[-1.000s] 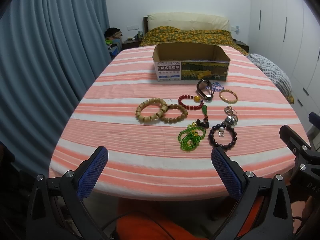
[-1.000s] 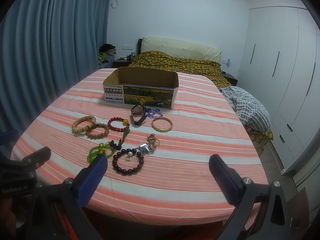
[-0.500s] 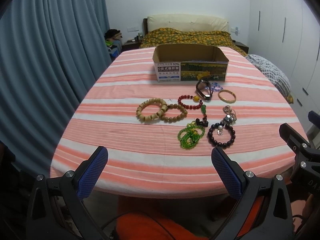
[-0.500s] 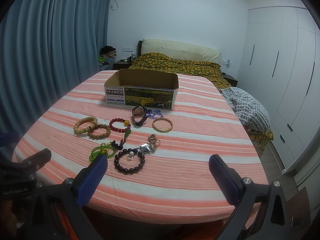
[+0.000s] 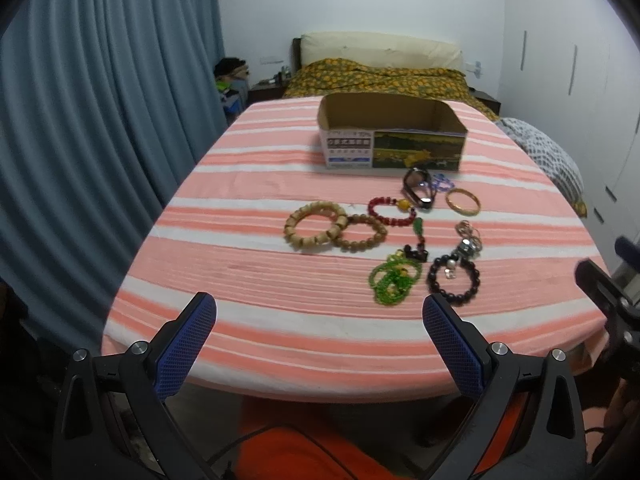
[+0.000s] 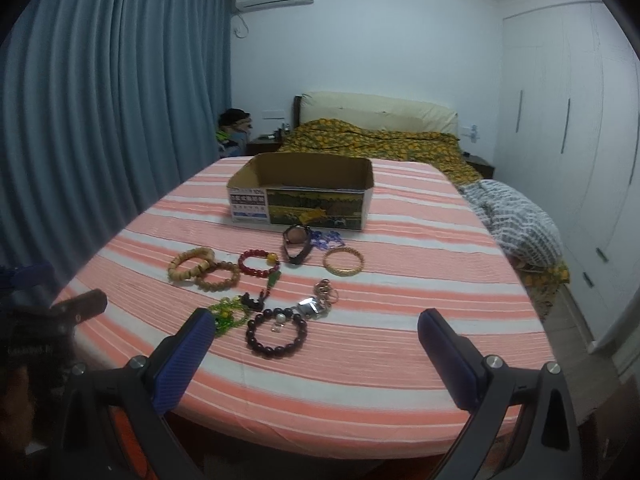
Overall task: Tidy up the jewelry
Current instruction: 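Grasp the wooden bead bracelet with the left tool while the right tool grasps the gold bangle, then carry both bracelets over the cardboard box and open both tools to drop them, then move both tools back toward the remaining jewelry, then grasp the keyring bunch with the right tool while the left tool grasps the brown bead bracelet, then carry both items over the box and open both tools to release them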
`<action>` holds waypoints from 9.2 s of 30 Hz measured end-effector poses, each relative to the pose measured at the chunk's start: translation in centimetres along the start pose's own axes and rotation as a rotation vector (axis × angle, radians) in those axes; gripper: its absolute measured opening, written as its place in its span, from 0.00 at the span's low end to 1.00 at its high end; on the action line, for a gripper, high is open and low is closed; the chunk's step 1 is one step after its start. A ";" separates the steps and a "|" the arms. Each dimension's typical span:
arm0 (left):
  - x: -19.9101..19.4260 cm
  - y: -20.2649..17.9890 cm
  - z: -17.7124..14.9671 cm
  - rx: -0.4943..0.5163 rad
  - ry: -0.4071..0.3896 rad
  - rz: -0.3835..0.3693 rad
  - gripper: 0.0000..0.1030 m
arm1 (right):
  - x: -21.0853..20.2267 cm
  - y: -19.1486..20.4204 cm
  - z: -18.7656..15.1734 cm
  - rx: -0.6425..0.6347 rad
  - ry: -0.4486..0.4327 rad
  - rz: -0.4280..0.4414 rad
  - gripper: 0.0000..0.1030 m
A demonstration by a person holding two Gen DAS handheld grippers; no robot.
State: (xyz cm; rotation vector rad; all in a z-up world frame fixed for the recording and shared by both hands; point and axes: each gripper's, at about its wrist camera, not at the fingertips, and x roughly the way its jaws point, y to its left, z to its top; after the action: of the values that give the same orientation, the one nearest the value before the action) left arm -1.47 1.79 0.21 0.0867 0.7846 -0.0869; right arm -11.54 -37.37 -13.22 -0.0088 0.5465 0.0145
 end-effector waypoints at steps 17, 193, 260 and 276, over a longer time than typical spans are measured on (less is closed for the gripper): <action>12.7 5.3 5.4 -0.087 0.069 0.033 1.00 | 9.2 -4.7 0.3 0.073 0.116 0.027 1.00; 22.4 -1.6 4.7 0.043 0.225 -0.073 1.00 | 23.8 -1.7 0.2 -0.016 0.313 0.119 0.44; 12.5 -3.9 21.7 0.042 0.029 -0.470 0.09 | 16.7 -5.6 18.7 0.005 0.037 0.342 0.17; 24.9 -8.3 30.0 0.082 0.104 -0.384 0.09 | 35.8 -1.8 26.7 0.068 0.231 0.345 0.16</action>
State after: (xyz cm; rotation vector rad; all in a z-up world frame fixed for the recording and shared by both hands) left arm 36.20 -10.88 3.34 0.0178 0.8946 -0.4816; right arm 32.91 -38.47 -9.00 0.1521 0.7740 0.3342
